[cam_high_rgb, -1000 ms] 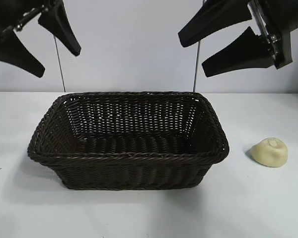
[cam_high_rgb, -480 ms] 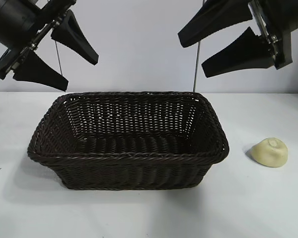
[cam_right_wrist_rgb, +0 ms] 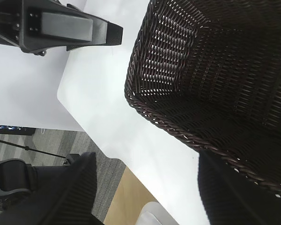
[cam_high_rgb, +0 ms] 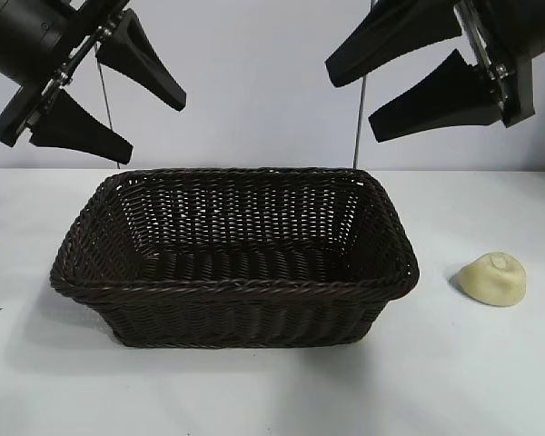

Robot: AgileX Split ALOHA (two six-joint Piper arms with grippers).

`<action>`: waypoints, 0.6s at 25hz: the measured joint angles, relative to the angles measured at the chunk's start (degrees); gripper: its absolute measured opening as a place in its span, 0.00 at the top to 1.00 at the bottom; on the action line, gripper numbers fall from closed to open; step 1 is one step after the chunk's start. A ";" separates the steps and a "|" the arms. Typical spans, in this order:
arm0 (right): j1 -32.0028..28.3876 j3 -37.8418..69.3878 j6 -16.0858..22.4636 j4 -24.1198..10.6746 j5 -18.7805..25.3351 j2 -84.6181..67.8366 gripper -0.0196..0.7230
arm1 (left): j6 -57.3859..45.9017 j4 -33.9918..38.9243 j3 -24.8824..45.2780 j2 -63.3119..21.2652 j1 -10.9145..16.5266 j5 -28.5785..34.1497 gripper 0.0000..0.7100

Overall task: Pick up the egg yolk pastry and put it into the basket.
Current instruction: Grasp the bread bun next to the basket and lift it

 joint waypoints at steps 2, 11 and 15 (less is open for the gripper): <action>0.00 0.00 0.00 0.00 0.00 0.00 0.36 | 0.00 -0.05 0.00 0.00 0.00 0.00 0.28; 0.00 -0.85 3.81 -2.40 -0.15 0.00 0.28 | 0.06 -0.05 0.00 0.00 0.00 0.00 0.28; 0.00 -5.21 11.52 -13.23 0.06 0.00 0.15 | 0.06 -0.05 0.00 0.00 0.00 0.23 0.28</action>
